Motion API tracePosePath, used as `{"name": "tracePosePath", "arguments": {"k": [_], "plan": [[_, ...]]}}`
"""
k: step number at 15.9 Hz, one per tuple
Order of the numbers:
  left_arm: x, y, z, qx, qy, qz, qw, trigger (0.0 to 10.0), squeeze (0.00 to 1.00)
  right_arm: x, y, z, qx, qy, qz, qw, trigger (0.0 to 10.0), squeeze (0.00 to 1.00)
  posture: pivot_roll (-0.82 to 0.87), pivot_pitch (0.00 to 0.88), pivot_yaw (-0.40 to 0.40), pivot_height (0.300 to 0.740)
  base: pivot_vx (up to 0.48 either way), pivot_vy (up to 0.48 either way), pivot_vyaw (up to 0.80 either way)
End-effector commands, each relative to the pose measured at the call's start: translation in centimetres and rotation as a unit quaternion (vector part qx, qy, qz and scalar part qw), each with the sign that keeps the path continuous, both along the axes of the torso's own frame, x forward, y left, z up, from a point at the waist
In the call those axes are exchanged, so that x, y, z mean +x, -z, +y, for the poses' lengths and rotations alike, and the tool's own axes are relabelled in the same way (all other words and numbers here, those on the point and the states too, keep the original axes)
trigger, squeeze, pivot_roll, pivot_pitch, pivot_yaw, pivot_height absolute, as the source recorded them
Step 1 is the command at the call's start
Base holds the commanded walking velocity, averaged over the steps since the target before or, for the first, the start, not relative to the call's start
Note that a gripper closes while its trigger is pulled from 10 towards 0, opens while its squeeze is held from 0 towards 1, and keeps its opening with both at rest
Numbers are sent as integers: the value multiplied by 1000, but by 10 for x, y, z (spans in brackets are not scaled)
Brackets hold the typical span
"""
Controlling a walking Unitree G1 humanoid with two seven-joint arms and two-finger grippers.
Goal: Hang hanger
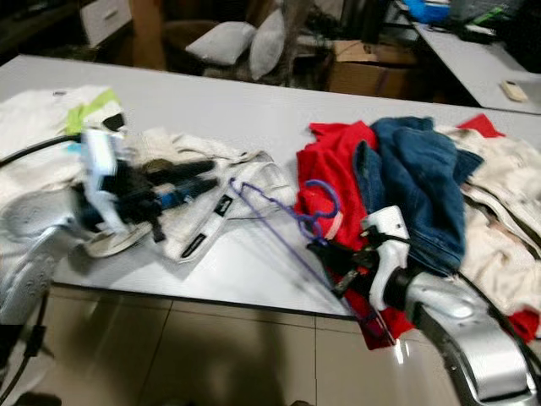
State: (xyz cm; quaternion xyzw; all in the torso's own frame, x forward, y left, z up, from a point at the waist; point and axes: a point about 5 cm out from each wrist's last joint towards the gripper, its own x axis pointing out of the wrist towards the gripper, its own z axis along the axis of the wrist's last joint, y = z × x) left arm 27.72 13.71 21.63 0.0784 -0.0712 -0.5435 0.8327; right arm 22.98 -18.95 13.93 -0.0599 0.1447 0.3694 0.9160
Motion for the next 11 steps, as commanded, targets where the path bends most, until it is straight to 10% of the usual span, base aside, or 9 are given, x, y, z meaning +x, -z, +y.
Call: {"name": "tracePosePath", "arguments": {"k": [1, 6, 11], "plan": [[7, 2, -12, 7, 10, 14, 1000, 10000, 1000, 1, -5, 3, -3, 1, -14, 1000, 10000, 0, -18, 0, -6, 740, 0, 0, 0], [91, 22, -42, 119, -201, -4, 972, 10000, 1000, -5, -3, 12, 4, 13, -15, 1000, 10000, 0, -56, 0, 31, 740, 0, 0, 0], [120, 40, -44, 200, -306, -27, 930, 10000, 1000, -12, -2, -19, -80, 116, -14, 990, 10000, 0, -141, 0, 78, 740, 0, 0, 0]]}}
